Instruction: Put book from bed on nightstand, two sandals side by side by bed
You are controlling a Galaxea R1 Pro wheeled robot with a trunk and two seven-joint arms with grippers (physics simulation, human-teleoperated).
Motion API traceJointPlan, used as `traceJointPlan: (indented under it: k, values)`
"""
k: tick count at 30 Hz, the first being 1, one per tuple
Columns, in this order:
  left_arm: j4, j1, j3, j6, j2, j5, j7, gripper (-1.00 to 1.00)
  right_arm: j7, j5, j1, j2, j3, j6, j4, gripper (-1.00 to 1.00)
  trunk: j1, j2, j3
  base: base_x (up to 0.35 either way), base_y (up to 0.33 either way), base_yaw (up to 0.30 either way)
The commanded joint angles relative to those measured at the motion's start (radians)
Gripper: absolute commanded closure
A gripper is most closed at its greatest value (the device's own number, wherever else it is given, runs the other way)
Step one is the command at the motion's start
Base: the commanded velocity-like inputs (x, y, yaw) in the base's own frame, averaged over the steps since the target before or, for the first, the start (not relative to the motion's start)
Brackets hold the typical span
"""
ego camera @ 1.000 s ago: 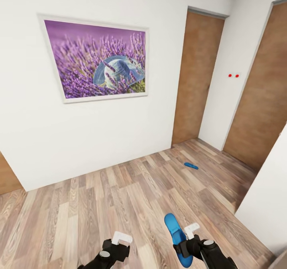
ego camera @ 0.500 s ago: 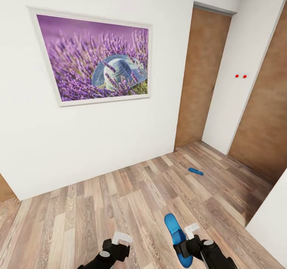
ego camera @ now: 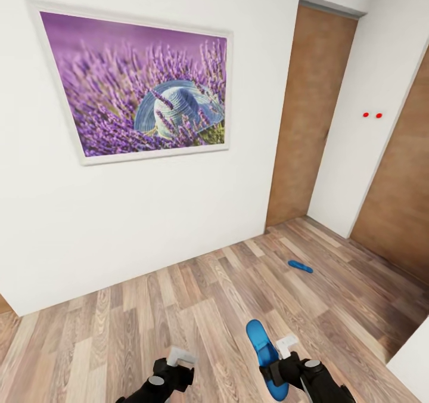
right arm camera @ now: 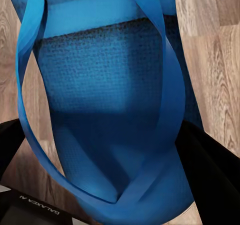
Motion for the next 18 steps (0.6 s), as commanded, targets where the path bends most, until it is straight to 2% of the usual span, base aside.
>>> traceJointPlan:
  k: [1,9,18]
  values:
    - [-0.002,-0.001,-0.009,0.004,0.001,0.01,0.007,-1.0,0.009,0.005,-0.001,0.001,-0.009,0.005,-0.003,1.0,0.001,-0.002,-0.002,0.35,0.085,0.0]
    - [-0.001,-0.001,-0.009,0.006,0.001,0.01,0.007,-1.0,0.009,0.004,-0.001,-0.002,-0.01,0.005,-0.003,1.0,0.001,-0.002,-0.001,0.35,0.085,-0.04]
    - [-0.001,-0.001,-0.01,0.006,0.001,0.009,0.007,-1.0,0.009,0.004,-0.001,-0.002,-0.01,0.005,-0.003,1.0,0.001,-0.002,0.006,0.35,0.085,-0.198]
